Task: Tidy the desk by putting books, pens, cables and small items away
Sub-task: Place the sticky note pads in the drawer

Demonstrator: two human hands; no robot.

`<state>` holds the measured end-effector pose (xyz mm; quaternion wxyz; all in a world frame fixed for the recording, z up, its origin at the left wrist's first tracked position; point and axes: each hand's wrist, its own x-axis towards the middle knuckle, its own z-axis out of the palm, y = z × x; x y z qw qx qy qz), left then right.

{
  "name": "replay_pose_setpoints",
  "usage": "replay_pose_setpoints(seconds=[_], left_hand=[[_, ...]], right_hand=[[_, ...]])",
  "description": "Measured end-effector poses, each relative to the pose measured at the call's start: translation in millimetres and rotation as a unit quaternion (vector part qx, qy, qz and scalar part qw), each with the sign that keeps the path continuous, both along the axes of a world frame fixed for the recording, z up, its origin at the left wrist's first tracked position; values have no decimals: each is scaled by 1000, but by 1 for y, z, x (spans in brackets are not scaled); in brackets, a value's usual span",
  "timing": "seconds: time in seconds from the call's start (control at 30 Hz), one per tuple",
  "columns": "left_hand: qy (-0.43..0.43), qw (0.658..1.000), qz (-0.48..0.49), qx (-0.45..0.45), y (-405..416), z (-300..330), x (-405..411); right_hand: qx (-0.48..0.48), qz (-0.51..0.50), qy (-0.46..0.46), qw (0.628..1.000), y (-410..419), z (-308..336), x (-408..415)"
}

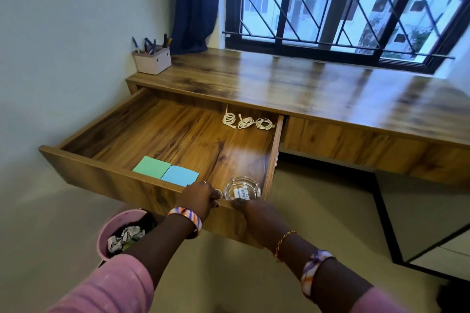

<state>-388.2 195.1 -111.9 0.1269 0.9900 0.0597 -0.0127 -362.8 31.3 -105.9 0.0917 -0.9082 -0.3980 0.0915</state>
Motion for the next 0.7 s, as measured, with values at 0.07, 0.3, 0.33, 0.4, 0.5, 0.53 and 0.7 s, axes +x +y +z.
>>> replay_pose_setpoints(seconds=[0.07,0.3,0.33,0.4,0.5,0.53,0.7], left_hand=[[-5,1000,9,-8,0,0,17],[-10,1000,13,-18,2,2,91],[-11,1000,13,-18,2,3,101],[-14,1000,10,-8,4,4,127],[-20,1000,1,4,6,5,162],[-26,1000,-2,6,6,6,174],[-63,997,-37,26,9,4,226]], right_hand=[[9,-1,-6,1000,1,-5,19],[37,-18,-10,999,4,-13,94],[39,-19,-7,999,4,-11,104],[35,-22,-1,999,6,-9,129],[22,-35,6,999,9,-8,165],[15,-37,1,999,11,-8,177],[0,-44,-22,999,11,-7,226]])
